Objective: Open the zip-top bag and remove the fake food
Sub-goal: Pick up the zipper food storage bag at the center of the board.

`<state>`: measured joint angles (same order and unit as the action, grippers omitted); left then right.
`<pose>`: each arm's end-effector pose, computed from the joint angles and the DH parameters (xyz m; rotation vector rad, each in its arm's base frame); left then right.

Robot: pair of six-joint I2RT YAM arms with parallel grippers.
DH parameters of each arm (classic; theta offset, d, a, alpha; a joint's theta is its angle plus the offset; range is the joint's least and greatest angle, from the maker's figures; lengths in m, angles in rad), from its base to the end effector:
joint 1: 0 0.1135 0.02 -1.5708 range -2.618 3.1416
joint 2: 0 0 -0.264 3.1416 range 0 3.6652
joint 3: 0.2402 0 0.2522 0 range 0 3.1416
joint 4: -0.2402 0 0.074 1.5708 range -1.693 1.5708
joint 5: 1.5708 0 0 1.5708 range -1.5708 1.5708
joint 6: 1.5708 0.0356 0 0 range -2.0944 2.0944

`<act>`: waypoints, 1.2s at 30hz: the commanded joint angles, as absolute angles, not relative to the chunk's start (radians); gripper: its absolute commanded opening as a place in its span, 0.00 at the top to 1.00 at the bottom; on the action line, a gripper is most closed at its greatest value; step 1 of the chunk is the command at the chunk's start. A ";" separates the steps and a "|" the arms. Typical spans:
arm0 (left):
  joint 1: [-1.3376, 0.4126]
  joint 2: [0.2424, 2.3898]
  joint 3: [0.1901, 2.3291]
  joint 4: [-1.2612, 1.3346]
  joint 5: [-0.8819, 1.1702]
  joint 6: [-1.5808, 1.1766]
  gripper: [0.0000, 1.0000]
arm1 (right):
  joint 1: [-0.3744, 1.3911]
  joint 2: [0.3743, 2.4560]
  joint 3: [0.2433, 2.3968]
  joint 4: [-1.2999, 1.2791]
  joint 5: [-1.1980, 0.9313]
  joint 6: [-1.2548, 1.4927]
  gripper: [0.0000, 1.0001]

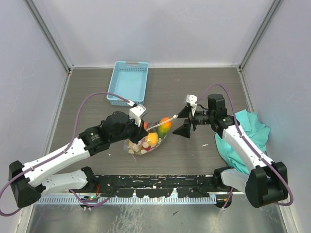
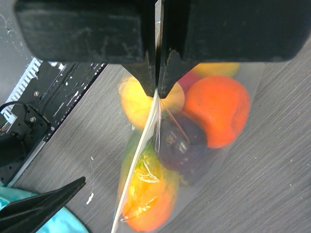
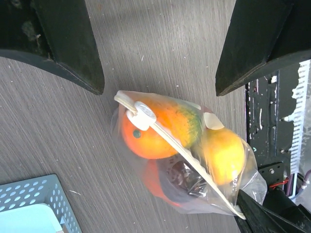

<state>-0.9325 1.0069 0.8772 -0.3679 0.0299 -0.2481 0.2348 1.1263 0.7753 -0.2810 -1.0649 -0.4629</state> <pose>0.1337 -0.1820 0.3121 0.7417 2.0250 -0.7407 0.2172 0.0840 0.2701 -1.1890 1.5995 1.0076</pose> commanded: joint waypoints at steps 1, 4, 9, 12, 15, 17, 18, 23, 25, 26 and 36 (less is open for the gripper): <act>-0.903 0.955 0.864 -0.238 0.103 -0.277 1.00 | 0.247 1.127 0.751 -0.063 -1.051 -0.319 0.00; -0.879 0.937 0.831 -0.206 0.127 -0.298 1.00 | 0.250 1.128 0.719 0.027 -1.095 -0.235 0.02; -0.839 0.905 0.791 -0.166 0.184 -0.335 1.00 | 0.258 1.142 0.696 0.119 -1.106 -0.135 0.12; -0.825 0.890 0.771 -0.152 0.208 -0.350 1.00 | 0.262 1.144 0.679 0.183 -1.092 -0.071 0.15; -0.819 0.877 0.753 -0.137 0.218 -0.365 1.00 | 0.261 1.150 0.666 0.230 -1.052 -0.015 0.22; -0.817 0.869 0.740 -0.124 0.219 -0.377 1.00 | 0.262 1.157 0.665 0.243 -1.026 0.013 0.26; -0.816 0.865 0.736 -0.120 0.220 -0.382 1.00 | 0.261 1.159 0.662 0.249 -1.025 0.022 0.26; -0.814 0.859 0.720 -0.100 0.231 -0.400 1.00 | 0.261 1.164 0.626 0.340 -1.041 0.100 0.36; -0.812 0.860 0.718 -0.095 0.233 -0.404 1.00 | 0.264 1.172 0.620 0.356 -1.050 0.114 0.46; -0.812 0.858 0.715 -0.090 0.235 -0.407 1.00 | 0.263 1.174 0.620 0.359 -1.055 0.119 0.49; -0.810 0.853 0.702 -0.067 0.254 -0.428 1.00 | 0.266 1.170 0.600 0.458 -1.105 0.202 0.60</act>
